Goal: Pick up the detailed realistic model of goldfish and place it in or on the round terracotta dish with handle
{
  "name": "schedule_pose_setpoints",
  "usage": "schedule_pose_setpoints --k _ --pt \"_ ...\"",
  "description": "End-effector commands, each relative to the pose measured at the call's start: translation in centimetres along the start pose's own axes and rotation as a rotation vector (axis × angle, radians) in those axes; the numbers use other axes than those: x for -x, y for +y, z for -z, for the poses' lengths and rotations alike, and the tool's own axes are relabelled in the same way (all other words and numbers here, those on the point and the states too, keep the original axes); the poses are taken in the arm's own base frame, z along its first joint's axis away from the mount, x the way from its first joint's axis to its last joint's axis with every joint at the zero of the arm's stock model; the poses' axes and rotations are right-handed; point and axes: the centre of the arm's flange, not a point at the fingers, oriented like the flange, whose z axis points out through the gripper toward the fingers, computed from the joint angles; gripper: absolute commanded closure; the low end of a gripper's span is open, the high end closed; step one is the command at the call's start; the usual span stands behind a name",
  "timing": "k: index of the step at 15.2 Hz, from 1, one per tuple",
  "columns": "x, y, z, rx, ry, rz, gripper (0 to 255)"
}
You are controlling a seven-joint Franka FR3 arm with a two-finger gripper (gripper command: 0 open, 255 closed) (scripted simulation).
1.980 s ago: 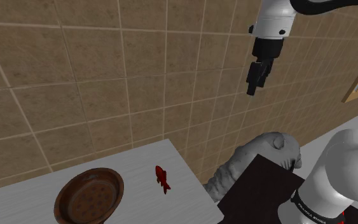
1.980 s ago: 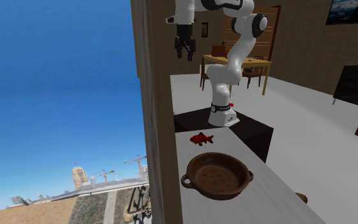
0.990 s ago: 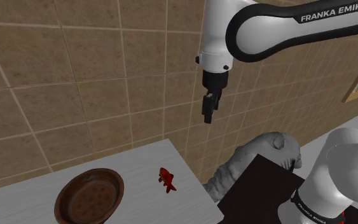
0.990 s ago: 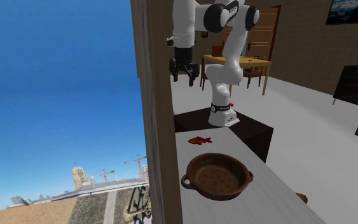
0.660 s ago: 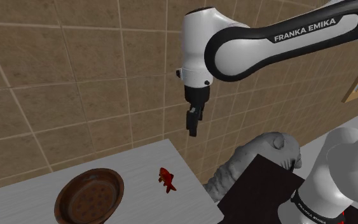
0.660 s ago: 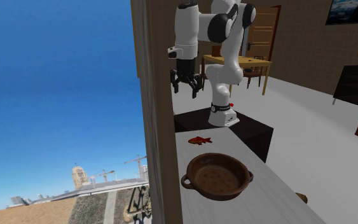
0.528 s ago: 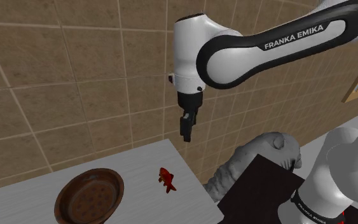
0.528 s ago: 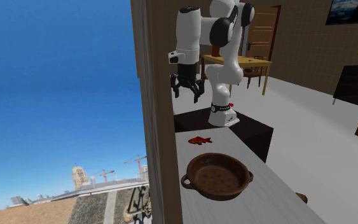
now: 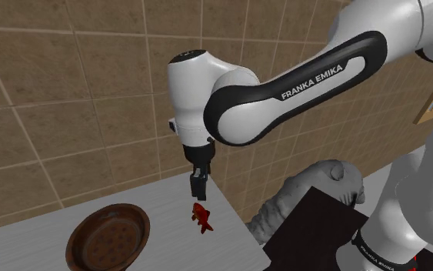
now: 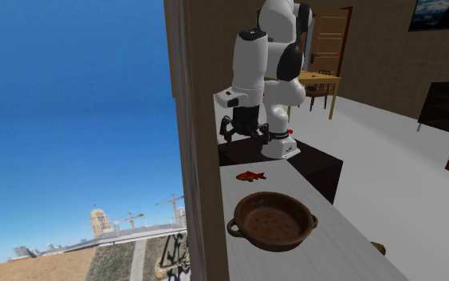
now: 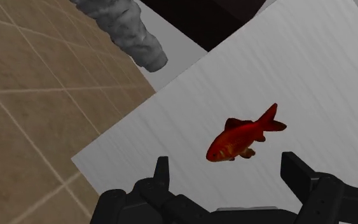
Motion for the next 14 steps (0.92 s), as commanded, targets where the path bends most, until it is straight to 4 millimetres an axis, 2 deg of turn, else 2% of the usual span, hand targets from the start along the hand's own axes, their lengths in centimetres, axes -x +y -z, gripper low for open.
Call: schedule_pose_setpoints --k 1,3,4,11,14 --pt "-1.7 -1.9 -1.6 0.005 -0.002 0.046 0" --pt "-3.3 -3.8 -2.8 0.011 -0.005 0.091 0" --pt "-3.4 -4.0 -2.9 0.011 -0.005 0.095 0" --pt "-3.4 -3.9 -6.9 0.011 -0.005 0.095 0" --pt "-3.4 -3.9 -6.9 0.011 -0.005 0.095 0"
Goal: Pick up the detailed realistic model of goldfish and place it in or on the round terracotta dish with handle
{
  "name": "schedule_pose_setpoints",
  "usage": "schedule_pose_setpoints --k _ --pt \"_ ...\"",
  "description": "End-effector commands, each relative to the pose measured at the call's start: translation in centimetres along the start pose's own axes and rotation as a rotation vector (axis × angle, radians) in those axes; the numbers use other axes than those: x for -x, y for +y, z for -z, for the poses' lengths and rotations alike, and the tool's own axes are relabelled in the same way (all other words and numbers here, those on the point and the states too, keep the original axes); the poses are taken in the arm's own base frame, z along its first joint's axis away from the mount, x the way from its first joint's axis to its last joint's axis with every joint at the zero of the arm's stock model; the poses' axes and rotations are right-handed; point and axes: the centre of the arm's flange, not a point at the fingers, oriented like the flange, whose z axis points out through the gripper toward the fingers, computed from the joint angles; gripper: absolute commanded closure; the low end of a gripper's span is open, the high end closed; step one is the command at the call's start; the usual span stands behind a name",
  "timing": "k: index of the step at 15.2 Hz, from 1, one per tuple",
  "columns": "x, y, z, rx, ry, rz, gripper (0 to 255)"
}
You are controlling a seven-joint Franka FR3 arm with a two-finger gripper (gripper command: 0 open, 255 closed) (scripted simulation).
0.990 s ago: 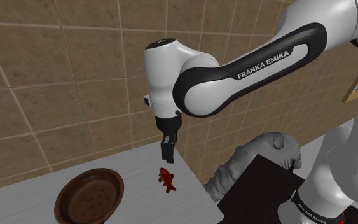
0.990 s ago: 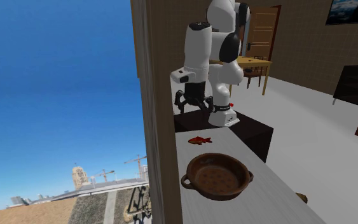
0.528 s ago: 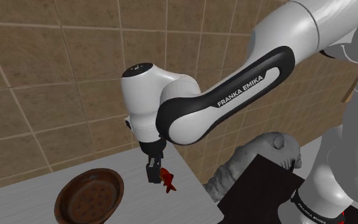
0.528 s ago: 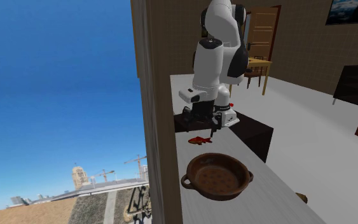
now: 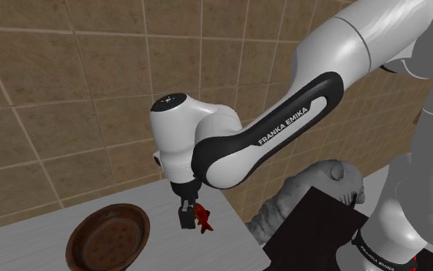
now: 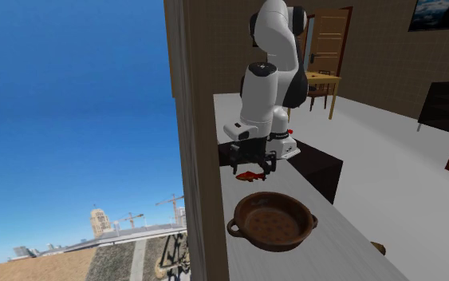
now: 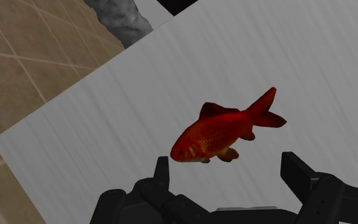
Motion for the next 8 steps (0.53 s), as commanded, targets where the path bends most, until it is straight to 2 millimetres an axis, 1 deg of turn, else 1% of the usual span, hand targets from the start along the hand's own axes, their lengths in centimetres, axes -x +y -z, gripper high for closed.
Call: schedule_pose_setpoints --k 1,5,6,8 --pt "0.01 0.00 -0.08 0.000 0.000 0.000 0" --pt "0.01 0.00 -0.08 0.000 0.000 0.000 0" --pt "0.01 0.00 -0.08 0.000 0.000 0.000 255" --pt "0.01 0.00 -0.08 0.000 0.000 0.000 255"
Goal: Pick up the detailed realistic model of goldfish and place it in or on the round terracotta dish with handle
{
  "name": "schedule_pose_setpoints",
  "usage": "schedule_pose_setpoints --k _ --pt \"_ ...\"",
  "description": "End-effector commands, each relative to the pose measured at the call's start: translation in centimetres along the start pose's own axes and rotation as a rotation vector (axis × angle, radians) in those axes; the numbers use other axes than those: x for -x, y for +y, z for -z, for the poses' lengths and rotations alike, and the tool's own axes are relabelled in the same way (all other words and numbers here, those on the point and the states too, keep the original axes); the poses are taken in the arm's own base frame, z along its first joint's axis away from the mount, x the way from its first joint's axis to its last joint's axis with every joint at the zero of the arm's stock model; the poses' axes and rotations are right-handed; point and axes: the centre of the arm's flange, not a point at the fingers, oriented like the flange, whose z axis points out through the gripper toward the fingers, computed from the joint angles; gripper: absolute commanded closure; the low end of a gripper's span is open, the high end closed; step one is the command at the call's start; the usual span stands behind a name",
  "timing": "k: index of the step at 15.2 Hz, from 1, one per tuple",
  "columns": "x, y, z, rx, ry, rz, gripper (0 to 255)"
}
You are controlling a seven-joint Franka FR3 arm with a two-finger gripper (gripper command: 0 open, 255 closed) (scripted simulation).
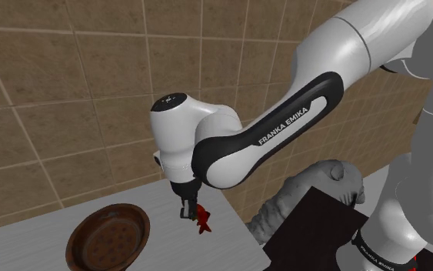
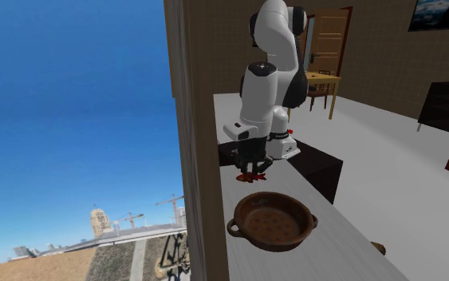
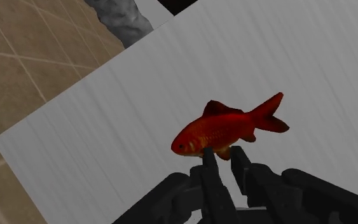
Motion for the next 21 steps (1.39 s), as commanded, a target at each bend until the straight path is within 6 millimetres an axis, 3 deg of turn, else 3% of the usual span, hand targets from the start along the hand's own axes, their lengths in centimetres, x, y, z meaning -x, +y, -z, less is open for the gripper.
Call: schedule_pose_setpoints --k 1,7,8,10,12,21 --pt "0.0 -0.1 -0.1 -0.001 -0.002 0.001 255" --pt "0.0 0.0 0.2 0.001 0.005 -0.001 255" --pt "0.0 0.0 0.2 0.001 0.005 -0.001 0" --pt "4.6 -1.2 1.2 0.017 0.165 -0.377 0" --pt "8.3 -3.7 1.4 0.032 0.310 -0.716 0" --pt "7.2 -3.2 -2.5 0.032 0.310 -0.716 0"
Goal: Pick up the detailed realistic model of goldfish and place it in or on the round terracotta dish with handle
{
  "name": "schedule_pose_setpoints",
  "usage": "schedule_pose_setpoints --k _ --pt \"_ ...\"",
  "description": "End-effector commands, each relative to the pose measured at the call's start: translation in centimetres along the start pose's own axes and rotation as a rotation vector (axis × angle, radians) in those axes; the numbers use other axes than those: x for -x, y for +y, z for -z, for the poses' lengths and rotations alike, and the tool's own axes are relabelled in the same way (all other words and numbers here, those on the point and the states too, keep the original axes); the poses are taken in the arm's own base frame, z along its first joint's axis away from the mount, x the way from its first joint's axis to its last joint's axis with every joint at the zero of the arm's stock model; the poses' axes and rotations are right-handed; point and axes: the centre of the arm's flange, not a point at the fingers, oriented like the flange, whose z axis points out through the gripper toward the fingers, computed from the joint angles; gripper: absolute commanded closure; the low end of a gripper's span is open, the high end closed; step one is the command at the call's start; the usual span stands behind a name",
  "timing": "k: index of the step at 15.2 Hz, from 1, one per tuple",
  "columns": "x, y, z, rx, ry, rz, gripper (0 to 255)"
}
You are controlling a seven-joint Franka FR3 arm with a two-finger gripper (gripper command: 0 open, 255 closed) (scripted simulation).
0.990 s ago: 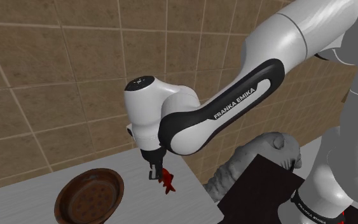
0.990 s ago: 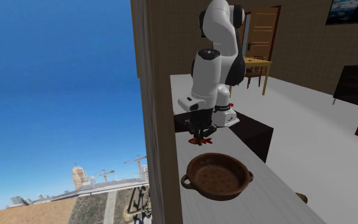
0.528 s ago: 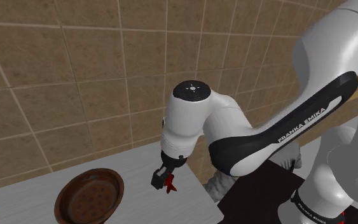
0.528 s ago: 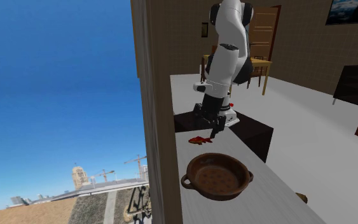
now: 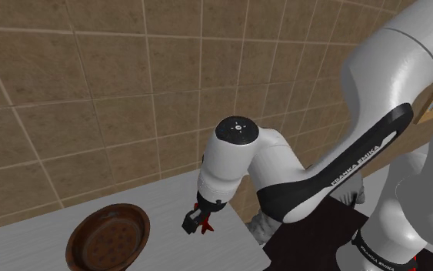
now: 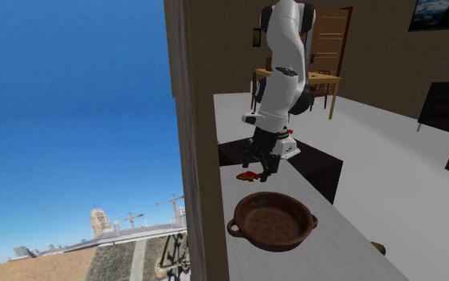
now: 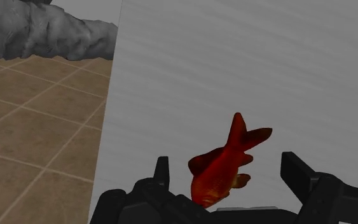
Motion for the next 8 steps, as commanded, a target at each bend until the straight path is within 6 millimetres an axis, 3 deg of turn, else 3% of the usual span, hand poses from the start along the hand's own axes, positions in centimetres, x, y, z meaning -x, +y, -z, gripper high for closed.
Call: schedule_pose_setpoints --k 1,6,7,8 --pt "-0.02 -0.02 -0.23 0.000 0.000 0.000 0" --pt "-0.02 -0.02 -0.23 0.000 0.000 0.000 0" --pt "-0.02 -0.02 -0.23 0.000 0.000 0.000 255" --pt "-0.02 -0.01 -0.23 0.000 0.000 0.000 255"
